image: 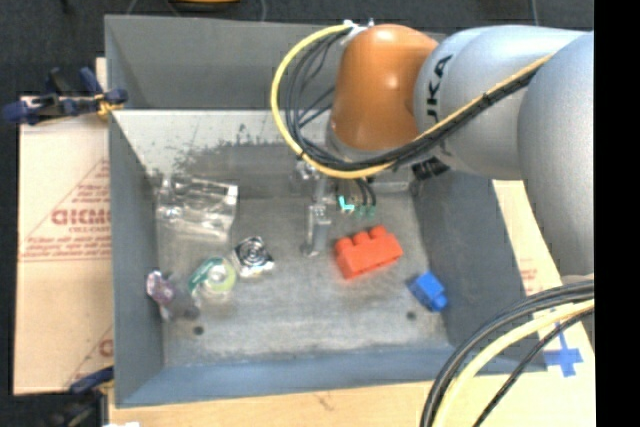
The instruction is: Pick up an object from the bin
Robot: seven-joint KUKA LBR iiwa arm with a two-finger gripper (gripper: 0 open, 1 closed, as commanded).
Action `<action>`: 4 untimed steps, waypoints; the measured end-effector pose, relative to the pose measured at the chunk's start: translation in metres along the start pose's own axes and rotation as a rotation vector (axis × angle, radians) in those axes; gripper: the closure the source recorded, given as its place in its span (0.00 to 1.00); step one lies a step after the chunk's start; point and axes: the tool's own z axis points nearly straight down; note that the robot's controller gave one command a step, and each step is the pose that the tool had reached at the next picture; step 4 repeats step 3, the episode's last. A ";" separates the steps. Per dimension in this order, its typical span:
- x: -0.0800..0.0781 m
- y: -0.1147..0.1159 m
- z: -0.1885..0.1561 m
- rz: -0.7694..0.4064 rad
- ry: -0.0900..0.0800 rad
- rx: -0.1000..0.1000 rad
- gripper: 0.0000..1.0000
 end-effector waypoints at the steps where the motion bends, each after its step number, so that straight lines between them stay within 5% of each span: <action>1: 0.018 0.049 0.060 -0.348 -0.001 0.001 0.00; 2: 0.018 0.050 0.060 -0.347 -0.003 0.000 1.00; 3: -0.003 0.044 -0.118 -0.477 -0.011 0.003 1.00; 4: -0.003 0.044 -0.118 -0.477 -0.011 0.003 1.00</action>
Offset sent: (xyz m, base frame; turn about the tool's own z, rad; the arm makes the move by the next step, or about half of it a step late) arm -0.0225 0.0589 -0.0713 -0.3629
